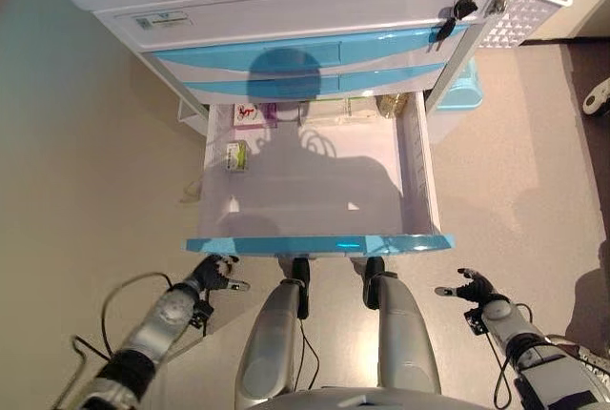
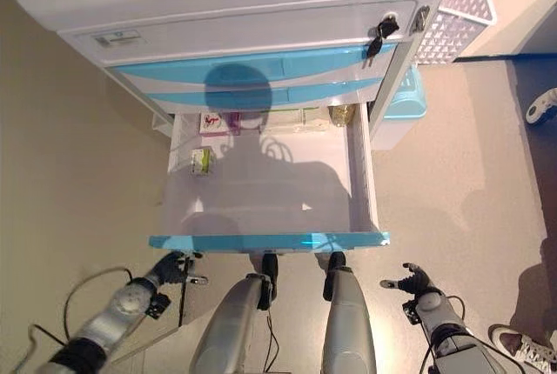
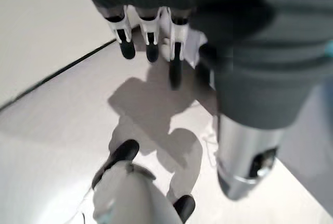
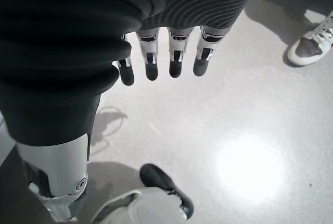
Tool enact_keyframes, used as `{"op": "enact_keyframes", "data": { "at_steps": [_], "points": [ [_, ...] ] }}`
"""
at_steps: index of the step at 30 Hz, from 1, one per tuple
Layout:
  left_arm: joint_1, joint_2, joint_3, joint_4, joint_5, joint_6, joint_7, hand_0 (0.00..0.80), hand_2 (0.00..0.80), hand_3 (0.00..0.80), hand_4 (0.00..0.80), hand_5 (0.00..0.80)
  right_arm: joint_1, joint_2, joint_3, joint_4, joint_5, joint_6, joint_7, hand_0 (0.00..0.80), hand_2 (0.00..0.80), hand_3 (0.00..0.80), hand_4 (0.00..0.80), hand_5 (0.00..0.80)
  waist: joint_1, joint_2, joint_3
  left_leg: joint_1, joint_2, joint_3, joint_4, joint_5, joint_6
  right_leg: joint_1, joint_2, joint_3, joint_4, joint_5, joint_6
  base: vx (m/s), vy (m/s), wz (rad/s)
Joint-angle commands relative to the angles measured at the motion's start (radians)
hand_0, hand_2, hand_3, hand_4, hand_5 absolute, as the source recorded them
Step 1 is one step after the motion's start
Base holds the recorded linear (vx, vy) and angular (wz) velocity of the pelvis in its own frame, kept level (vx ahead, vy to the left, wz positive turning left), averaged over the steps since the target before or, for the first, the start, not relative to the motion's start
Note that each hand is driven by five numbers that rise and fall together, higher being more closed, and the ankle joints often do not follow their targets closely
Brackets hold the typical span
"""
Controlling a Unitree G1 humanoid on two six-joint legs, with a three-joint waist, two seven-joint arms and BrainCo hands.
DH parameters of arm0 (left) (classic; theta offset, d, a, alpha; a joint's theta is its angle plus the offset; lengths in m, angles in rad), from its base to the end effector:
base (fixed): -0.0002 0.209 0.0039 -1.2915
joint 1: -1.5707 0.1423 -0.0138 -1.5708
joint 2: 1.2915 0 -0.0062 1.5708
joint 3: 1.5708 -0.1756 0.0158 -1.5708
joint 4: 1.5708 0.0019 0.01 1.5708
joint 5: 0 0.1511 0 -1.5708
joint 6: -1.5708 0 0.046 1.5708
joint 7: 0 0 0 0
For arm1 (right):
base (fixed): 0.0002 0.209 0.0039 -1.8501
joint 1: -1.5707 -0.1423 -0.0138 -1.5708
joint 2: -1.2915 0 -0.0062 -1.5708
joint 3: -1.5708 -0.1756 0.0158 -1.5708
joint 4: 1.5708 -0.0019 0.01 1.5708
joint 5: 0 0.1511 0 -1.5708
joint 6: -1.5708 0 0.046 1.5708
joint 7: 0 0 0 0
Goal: Open the drawer and pick up the medicine
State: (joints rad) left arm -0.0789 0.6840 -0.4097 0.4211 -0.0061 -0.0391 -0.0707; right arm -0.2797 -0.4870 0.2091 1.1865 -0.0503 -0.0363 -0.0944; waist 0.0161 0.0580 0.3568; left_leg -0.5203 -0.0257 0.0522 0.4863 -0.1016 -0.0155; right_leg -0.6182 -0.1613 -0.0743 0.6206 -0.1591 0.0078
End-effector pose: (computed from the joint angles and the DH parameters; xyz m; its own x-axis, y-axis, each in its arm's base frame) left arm 0.2028 0.2499 0.0015 0.8589 -0.1196 -0.4981 0.4286 0.7001 0.5711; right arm 0.1833 -0.2916 -0.0535 0.6494 -0.3873 -0.6544 -0.1224 0.7961 -0.5926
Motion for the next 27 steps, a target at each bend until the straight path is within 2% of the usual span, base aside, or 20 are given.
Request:
{"op": "enact_keyframes", "data": {
  "at_steps": [1, 3, 4, 7, 11, 14, 16, 21, 22, 23, 25, 27],
  "points": [
    [-0.065, 0.089, 0.072, -0.175, 0.033, -0.038, -0.018, 0.0, 0.0, 0.0, 0.0, 0.0, 0.015, -0.035, 0.019, 0.027, -0.02, 0.015, 0.004, 0.0, 0.0, 0.0, 0.0, 0.0, -0.001, 0.001, -0.039, 0.002, -0.05, 0.036, 0.053, -0.086, 0.083, 0.05, 0.016, 0.012, -0.042, 0.022, 0.016, -0.01, 0.04, -0.11],
    [-0.079, 0.115, 0.072, -0.206, 0.03, -0.036, -0.028, 0.0, 0.0, 0.0, 0.0, 0.0, 0.014, -0.029, 0.022, 0.029, -0.022, 0.018, 0.007, 0.0, 0.0, 0.0, 0.0, 0.0, -0.001, 0.001, -0.039, 0.002, -0.049, 0.04, 0.052, -0.088, 0.084, 0.046, 0.019, 0.018, -0.042, 0.024, 0.017, -0.008, 0.041, -0.07],
    [-0.121, 0.162, 0.071, -0.256, 0.033, -0.032, -0.04, 0.0, 0.0, 0.0, 0.0, 0.0, 0.013, -0.02, 0.025, 0.035, -0.023, 0.021, 0.014, 0.0, 0.0, 0.0, 0.0, 0.0, -0.002, 0.0, -0.038, 0.004, -0.047, 0.047, 0.049, -0.089, 0.086, 0.043, 0.025, 0.026, -0.047, 0.028, 0.018, -0.003, 0.028, -0.06],
    [-0.18, 0.194, 0.079, -0.299, 0.018, -0.033, -0.033, 0.0, 0.0, 0.0, 0.0, 0.0, 0.018, -0.007, 0.027, 0.041, -0.026, 0.025, 0.023, 0.0, 0.0, 0.0, 0.0, 0.0, -0.004, -0.004, -0.037, 0.005, -0.042, 0.057, 0.043, -0.088, 0.087, 0.039, 0.03, 0.038, -0.058, 0.036, 0.022, 0.0, 0.033, -0.13],
    [-0.254, 0.194, 0.08, -0.308, -0.003, -0.031, -0.01, 0.0, 0.0, 0.0, 0.0, 0.0, 0.023, 0.003, 0.034, 0.051, -0.031, 0.03, 0.03, 0.0, 0.0, 0.0, 0.0, 0.0, -0.007, -0.01, -0.035, 0.013, -0.039, 0.065, 0.027, -0.082, 0.088, 0.041, 0.036, 0.047, -0.08, 0.047, 0.026, 0.006, 0.012, -0.15],
    [-0.334, 0.191, 0.068, -0.261, 0.021, -0.022, 0.019, 0.0, 0.0, 0.0, 0.0, 0.0, 0.029, 0.007, 0.038, 0.049, -0.031, 0.033, 0.033, 0.0, 0.0, 0.0, 0.0, 0.0, -0.012, -0.016, -0.037, 0.013, -0.036, 0.069, 0.014, -0.077, 0.088, 0.036, 0.041, 0.051, -0.09, 0.054, 0.029, 0.003, -0.001, -0.12],
    [-0.399, 0.177, 0.049, -0.204, 0.037, -0.014, 0.047, 0.0, 0.0, 0.0, 0.0, 0.0, 0.028, 0.01, 0.041, 0.052, -0.029, 0.033, 0.028, 0.0, 0.0, 0.0, 0.0, 0.0, -0.016, -0.02, -0.037, 0.01, -0.035, 0.071, 0.01, -0.074, 0.089, 0.033, 0.044, 0.054, -0.097, 0.059, 0.031, -0.002, -0.002, -0.09],
    [-0.586, 0.1, -0.038, 0.071, 0.065, 0.012, 0.11, 0.0, 0.0, 0.0, 0.0, 0.0, 0.015, 0.013, 0.064, 0.048, -0.015, 0.034, 0.021, 0.0, 0.0, 0.0, 0.0, 0.0, -0.035, -0.036, -0.035, -0.006, -0.028, 0.079, 0.009, -0.068, 0.092, 0.019, 0.052, 0.065, -0.108, 0.072, 0.035, 0.013, 0.0, -0.01],
    [-0.616, 0.085, -0.056, 0.126, 0.07, 0.019, 0.117, 0.0, 0.0, 0.0, 0.0, 0.0, 0.013, 0.013, 0.071, 0.045, -0.011, 0.032, 0.018, 0.0, 0.0, 0.0, 0.0, 0.0, -0.039, -0.038, -0.035, 0.004, -0.027, 0.073, 0.016, -0.095, 0.087, 0.026, 0.056, 0.069, -0.096, 0.045, 0.041, 0.07, 0.011, -0.05],
    [-0.655, 0.065, -0.075, 0.193, 0.068, 0.025, 0.121, 0.0, 0.0, 0.0, 0.0, 0.0, 0.008, 0.012, 0.078, 0.045, -0.006, 0.033, 0.017, 0.0, 0.0, 0.0, 0.0, 0.0, -0.045, -0.043, -0.033, 0.001, -0.027, 0.074, 0.014, -0.094, 0.087, 0.024, 0.059, 0.072, -0.098, 0.046, 0.041, 0.073, 0.008, -0.11],
    [-0.69, 0.049, -0.095, 0.245, 0.068, 0.028, 0.127, 0.0, 0.0, 0.0, 0.0, 0.0, 0.004, 0.012, 0.083, 0.043, -0.001, 0.032, 0.013, 0.0, 0.0, 0.0, 0.0, 0.0, -0.048, -0.047, -0.03, -0.002, -0.026, 0.076, 0.013, -0.092, 0.088, 0.021, 0.06, 0.074, -0.096, 0.046, 0.041, -0.019, 0.01, -0.17],
    [-0.786, 0.004, -0.143, 0.405, 0.088, 0.043, 0.136, 0.0, 0.0, 0.0, 0.0, 0.0, -0.006, 0.012, 0.097, 0.037, 0.016, 0.026, 0.008, 0.0, 0.0, 0.0, 0.0, 0.0, -0.063, -0.059, -0.028, -0.012, -0.026, 0.08, 0.011, -0.088, 0.089, 0.012, 0.059, 0.076, -0.097, 0.053, 0.042, -0.022, 0.011, -0.09]
  ]
}}
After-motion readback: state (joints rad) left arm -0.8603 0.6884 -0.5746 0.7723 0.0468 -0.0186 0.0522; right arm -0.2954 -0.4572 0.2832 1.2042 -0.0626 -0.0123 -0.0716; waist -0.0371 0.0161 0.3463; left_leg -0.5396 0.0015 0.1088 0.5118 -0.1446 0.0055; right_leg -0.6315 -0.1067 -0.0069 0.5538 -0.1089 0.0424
